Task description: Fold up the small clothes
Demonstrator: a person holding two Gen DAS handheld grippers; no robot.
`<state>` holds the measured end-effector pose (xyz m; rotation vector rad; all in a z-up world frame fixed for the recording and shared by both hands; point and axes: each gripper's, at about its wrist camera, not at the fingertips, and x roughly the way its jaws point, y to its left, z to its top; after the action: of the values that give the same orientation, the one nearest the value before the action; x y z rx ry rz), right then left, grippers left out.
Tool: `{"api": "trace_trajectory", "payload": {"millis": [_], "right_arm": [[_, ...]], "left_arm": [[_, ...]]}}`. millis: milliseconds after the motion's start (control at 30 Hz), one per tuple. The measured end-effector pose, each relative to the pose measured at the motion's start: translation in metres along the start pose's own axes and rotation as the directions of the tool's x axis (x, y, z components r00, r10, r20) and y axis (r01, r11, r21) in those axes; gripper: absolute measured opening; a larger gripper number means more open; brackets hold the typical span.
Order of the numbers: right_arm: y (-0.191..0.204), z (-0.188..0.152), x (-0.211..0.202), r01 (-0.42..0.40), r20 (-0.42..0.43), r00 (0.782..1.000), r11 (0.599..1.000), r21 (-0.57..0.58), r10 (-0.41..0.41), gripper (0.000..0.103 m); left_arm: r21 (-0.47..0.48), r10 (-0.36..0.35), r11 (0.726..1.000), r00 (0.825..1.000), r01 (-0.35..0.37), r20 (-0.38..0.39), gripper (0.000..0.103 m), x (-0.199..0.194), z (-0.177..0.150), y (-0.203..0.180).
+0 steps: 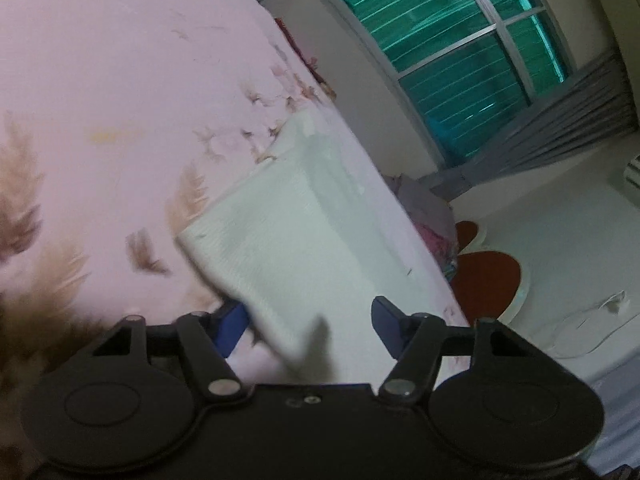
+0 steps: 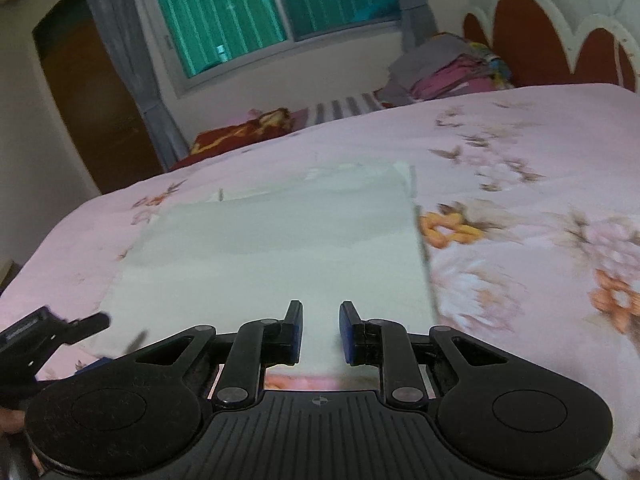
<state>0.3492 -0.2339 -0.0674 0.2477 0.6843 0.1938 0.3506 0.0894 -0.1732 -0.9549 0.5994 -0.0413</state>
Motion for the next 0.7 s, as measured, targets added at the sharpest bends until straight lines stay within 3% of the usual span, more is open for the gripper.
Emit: {"api": "trace_trajectory", "payload": {"millis": [67, 100, 133, 167, 233, 433, 700], "right_arm": [[0.007, 0.005, 0.015, -0.017, -0.009, 1.000, 1.000, -0.014, 0.017, 0.021], [0.012, 0.008, 0.023, -0.029, -0.011, 1.000, 0.999, -0.022, 0.028, 0.015], [0.016, 0.013, 0.033, -0.041, -0.014, 0.999, 0.999, -0.030, 0.041, 0.004], [0.021, 0.018, 0.044, -0.052, -0.024, 0.998, 0.998, -0.034, 0.051, 0.000], [0.029, 0.027, 0.064, -0.061, -0.034, 0.998, 0.997, -0.041, 0.059, 0.000], [0.048, 0.047, 0.122, -0.081, -0.075, 0.994, 0.996, -0.042, 0.078, 0.000], [0.052, 0.041, 0.156, -0.078, -0.113, 0.991, 0.996, -0.053, 0.072, 0.000]], "left_arm": [[0.000, 0.002, 1.000, 1.000, -0.002, 0.006, 0.050, 0.011, 0.004, 0.000], [-0.007, 0.005, 1.000, 1.000, -0.005, 0.013, 0.045, 0.015, 0.005, 0.000], [-0.020, 0.007, 1.000, 1.000, -0.007, 0.019, 0.037, 0.020, 0.008, 0.001], [-0.036, 0.010, 0.999, 1.000, -0.009, 0.024, 0.027, 0.025, 0.009, 0.004], [-0.063, 0.019, 0.998, 1.000, -0.018, 0.024, 0.014, 0.034, 0.015, 0.010], [-0.160, -0.031, 0.986, 0.996, 0.045, 0.089, 0.011, 0.044, 0.023, 0.025], [-0.050, 0.022, 0.999, 0.995, -0.017, 0.097, 0.007, 0.044, 0.027, 0.006]]}}
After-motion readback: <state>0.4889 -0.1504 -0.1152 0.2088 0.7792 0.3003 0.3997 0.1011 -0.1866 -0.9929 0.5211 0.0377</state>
